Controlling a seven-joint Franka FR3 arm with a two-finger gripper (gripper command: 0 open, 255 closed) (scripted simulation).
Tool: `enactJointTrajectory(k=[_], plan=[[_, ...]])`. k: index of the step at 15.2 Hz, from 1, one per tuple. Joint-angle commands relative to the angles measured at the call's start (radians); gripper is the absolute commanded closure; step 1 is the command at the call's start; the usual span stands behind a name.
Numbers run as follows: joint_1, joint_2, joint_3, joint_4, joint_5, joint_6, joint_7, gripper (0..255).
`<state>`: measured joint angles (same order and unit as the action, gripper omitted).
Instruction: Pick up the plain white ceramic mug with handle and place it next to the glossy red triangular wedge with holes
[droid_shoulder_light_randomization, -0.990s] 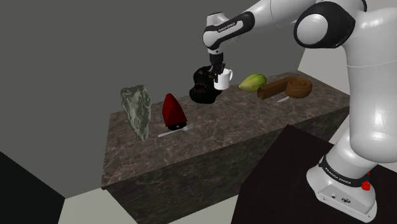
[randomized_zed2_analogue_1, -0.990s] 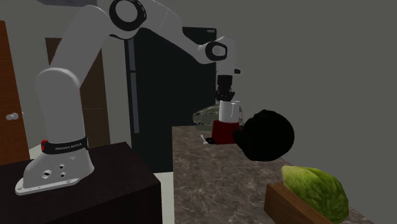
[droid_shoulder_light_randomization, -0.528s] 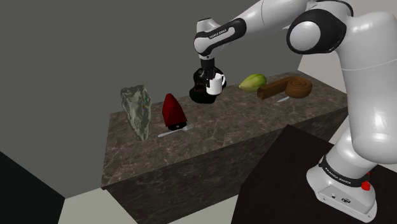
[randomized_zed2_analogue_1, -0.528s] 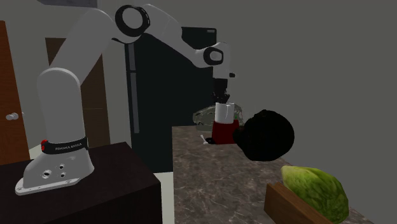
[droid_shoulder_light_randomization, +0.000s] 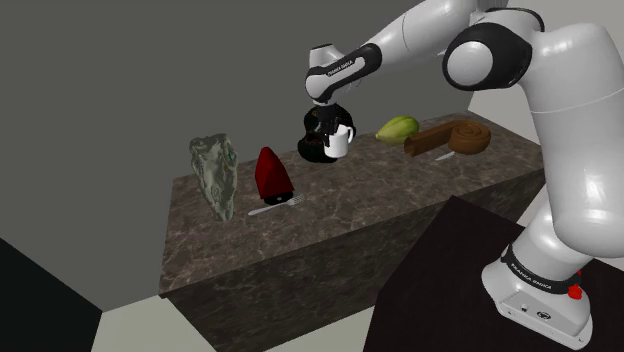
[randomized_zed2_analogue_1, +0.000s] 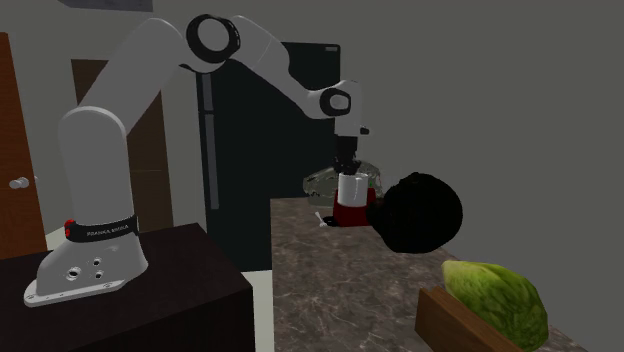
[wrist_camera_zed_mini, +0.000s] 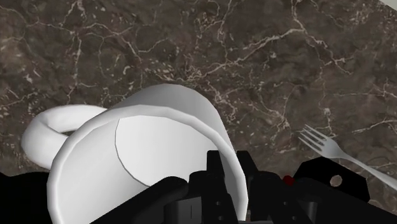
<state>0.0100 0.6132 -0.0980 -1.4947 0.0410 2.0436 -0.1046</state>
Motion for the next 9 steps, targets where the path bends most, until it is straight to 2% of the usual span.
enactJointTrajectory(k=[1,9], plan=[[0.000,0.009,0.001,-0.013,0.001,0.023,-0.001,255],[-0.002,0.065,0.004,-0.035,0.006,0.100,-0.002,255]])
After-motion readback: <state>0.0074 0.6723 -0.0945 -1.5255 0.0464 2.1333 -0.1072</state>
